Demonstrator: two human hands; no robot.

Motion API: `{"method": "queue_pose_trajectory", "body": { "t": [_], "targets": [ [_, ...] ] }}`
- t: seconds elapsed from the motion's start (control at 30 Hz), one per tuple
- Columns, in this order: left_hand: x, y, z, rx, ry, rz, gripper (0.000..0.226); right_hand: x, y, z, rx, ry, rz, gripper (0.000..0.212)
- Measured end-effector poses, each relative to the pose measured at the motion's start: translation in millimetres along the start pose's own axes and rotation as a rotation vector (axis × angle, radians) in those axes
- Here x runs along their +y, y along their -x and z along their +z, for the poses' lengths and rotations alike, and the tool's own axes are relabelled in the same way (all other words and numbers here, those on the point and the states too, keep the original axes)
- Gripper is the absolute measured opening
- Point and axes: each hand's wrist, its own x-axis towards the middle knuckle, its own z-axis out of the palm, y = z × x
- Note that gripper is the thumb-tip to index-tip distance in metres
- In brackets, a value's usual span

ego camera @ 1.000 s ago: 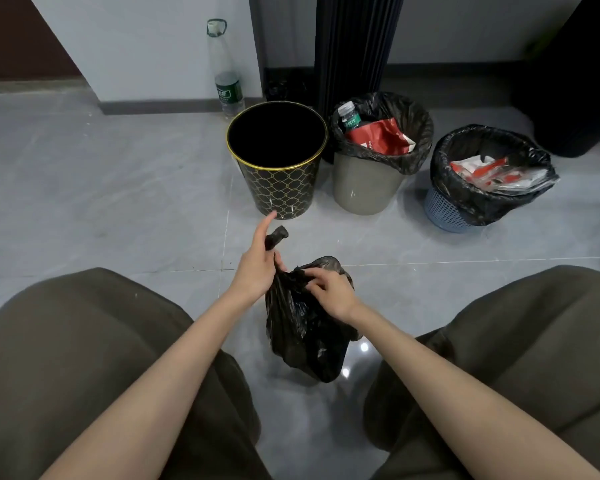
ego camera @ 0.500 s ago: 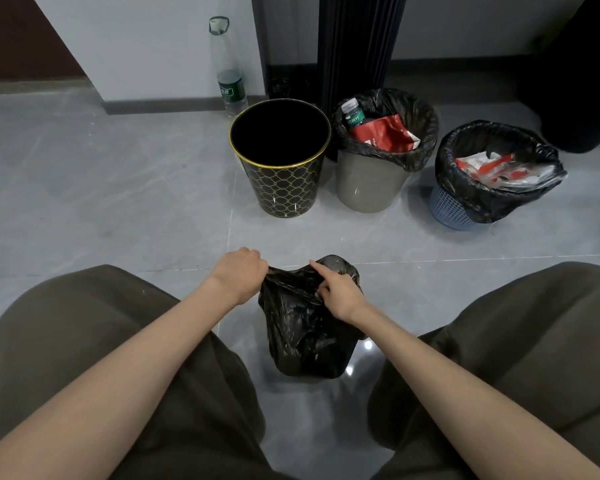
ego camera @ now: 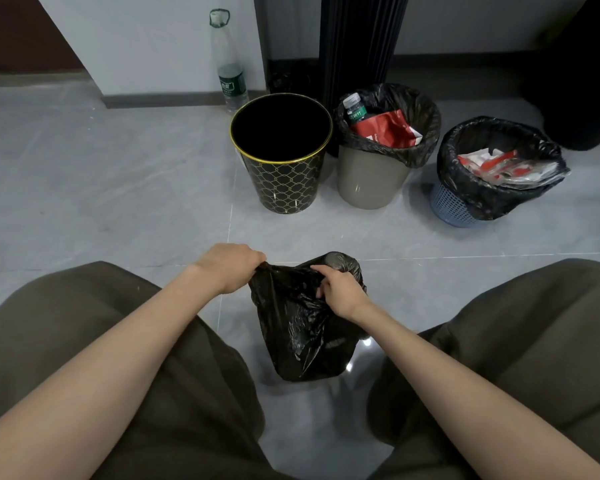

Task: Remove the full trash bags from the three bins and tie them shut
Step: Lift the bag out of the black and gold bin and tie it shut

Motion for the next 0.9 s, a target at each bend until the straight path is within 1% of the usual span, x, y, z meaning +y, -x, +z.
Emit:
{"method": "queue_pose_trajectory", "body": {
  "t": [0.03, 0.1, 0.17, 0.2, 0.23, 0.27, 0.33, 0.37, 0.4, 0.43, 0.47, 0.5, 0.53, 0.6, 0.67, 0.77, 0.8, 0.83, 0.87, 0.9],
  "targets": [
    [2.0, 0.4, -4.0, -0.023, 0.096, -0.019, 0.026, -1.5, -0.6, -1.0, -0.026, -0.032, 0.017, 0.053],
    [7.0, -2.4, -11.1, -0.073, 0.462, -0.051, 0.024, -8.8, -0.6, -6.6, -0.083, -0.113, 0.065, 0.046],
    [12.7, -6.3, -14.9, -0.111, 0.865, -0.091, 0.031, -18.6, 1.5, -12.6, -0.137, -0.311, 0.148, 0.027],
    [14.3, -7.8, -16.1, -0.122, 0.996, -0.106, 0.034, -22.5, 3.5, -15.2, -0.181, -0.429, 0.178, 0.019],
    [15.2, -8.9, -16.6, -0.131, 1.069, -0.105, 0.035, -25.1, 5.3, -18.2, -0.238, -0.523, 0.175, 0.022],
    [16.5, -9.5, -17.1, -0.143, 1.103, -0.094, 0.033, -25.9, 5.7, -20.4, -0.296, -0.573, 0.145, 0.036],
    [19.6, -9.6, -17.8, -0.179, 1.139, -0.054, 0.030, -24.2, 7.4, -20.9, -0.363, -0.600, 0.057, 0.072],
    [21.3, -9.5, -18.2, -0.200, 1.146, -0.035, 0.031, -25.7, 8.4, -19.5, -0.363, -0.604, 0.015, 0.084],
    [23.8, -8.7, -19.5, -0.225, 1.148, -0.014, 0.031, -27.2, 8.8, -17.4, -0.343, -0.599, -0.010, 0.087],
    [26.3, -8.2, -20.6, -0.252, 1.153, 0.009, 0.029, -28.1, 7.1, -13.5, -0.304, -0.569, -0.026, 0.082],
    [28.2, -7.6, -21.2, -0.276, 1.163, 0.030, 0.028, -29.7, 4.8, -8.3, -0.259, -0.524, -0.031, 0.072],
    [29.5, -7.8, -21.6, -0.289, 1.182, 0.041, 0.028, -30.4, 2.5, -3.0, -0.219, -0.456, -0.016, 0.061],
    [30.0, -7.9, -21.8, -0.289, 1.204, 0.043, 0.027, -29.1, -0.6, 2.7, -0.194, -0.371, 0.002, 0.056],
    [28.2, -9.4, -21.5, -0.234, 1.249, 0.021, 0.024, -27.9, -4.4, 8.1, -0.195, -0.171, 0.027, 0.047],
    [23.1, -12.3, -20.5, -0.130, 1.310, -0.043, 0.023, -26.5, -4.5, 5.7, -0.172, -0.018, 0.044, 0.037],
    [14.6, -17.4, -14.3, 0.014, 1.365, -0.181, 0.028, -23.2, -2.2, -0.6, -0.109, 0.174, 0.033, 0.045],
    [13.6, -17.7, -12.1, 0.044, 1.363, -0.226, 0.030, -22.1, -1.4, -1.0, -0.101, 0.236, 0.019, 0.044],
    [12.9, -17.5, -9.7, 0.079, 1.314, -0.256, 0.032, -21.0, -0.5, -0.5, -0.097, 0.294, 0.000, 0.043],
    [12.3, -16.9, -7.7, 0.125, 1.193, -0.255, 0.033, -20.5, 1.0, 0.5, -0.096, 0.351, -0.021, 0.042],
    [12.4, -15.3, -6.8, 0.180, 1.000, -0.227, 0.033, -20.0, 2.4, 1.9, -0.095, 0.400, -0.040, 0.042]
  ]
}}
